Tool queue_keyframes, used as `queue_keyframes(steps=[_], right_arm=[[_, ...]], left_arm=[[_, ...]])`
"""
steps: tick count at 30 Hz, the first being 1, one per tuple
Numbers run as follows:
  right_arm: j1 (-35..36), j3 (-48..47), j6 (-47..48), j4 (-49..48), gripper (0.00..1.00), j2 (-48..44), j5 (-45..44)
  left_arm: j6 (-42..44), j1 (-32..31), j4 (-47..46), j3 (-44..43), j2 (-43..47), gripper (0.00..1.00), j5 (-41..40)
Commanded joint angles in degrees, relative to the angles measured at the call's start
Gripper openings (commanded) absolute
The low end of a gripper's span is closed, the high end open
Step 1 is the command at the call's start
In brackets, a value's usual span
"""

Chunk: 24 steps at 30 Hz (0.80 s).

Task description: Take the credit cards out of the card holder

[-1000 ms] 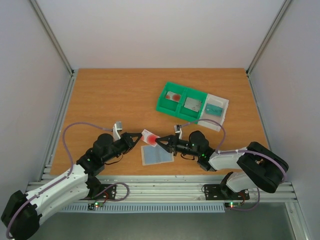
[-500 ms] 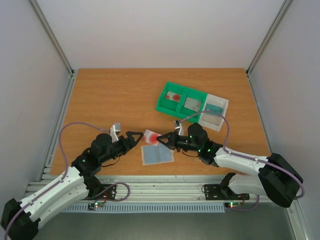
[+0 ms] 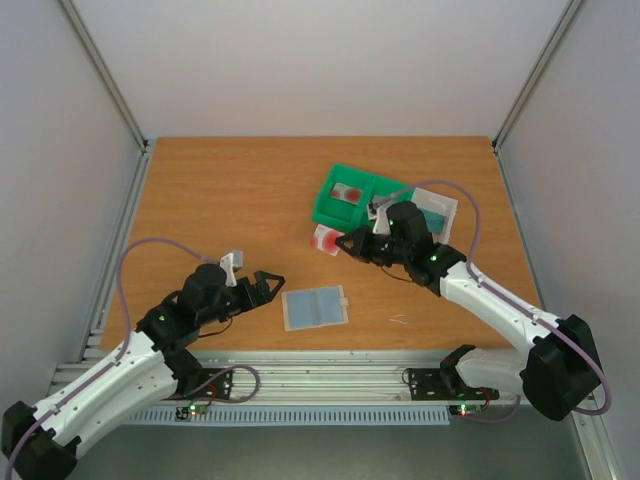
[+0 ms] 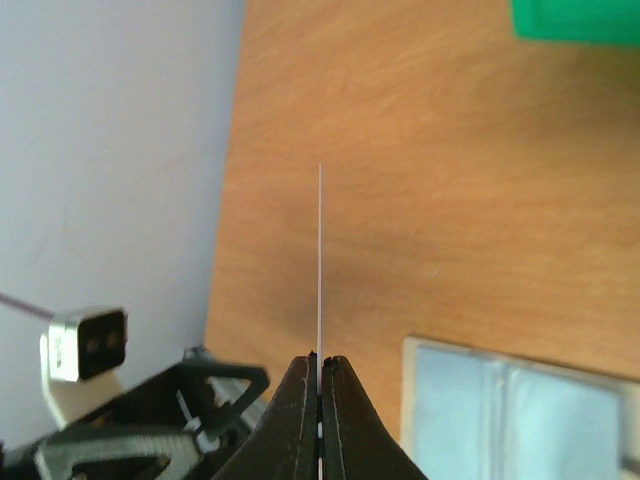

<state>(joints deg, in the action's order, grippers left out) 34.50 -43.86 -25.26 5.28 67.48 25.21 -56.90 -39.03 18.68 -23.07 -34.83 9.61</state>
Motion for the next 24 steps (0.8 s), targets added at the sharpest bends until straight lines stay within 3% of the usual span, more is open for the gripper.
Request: queue_keyframes(steps=[1, 9, 24], right_arm=[[-5.1, -6.5, 9.0, 11.5, 0.01, 3.9, -0.4], [-11.8, -16.4, 14.4, 17.4, 0.01, 13.8, 0.1], [-15.3, -39.6, 17.0, 26.8, 0.01, 36.9, -3.5]], left_arm=[[4.4, -0.1, 3.3, -2.2, 0.6, 0.99, -0.2], [8.3, -0.1, 7.7, -3.4, 0.5, 0.99, -0.5], [10.9, -0.2, 11.2, -4.9, 0.8, 0.99, 0.0]])
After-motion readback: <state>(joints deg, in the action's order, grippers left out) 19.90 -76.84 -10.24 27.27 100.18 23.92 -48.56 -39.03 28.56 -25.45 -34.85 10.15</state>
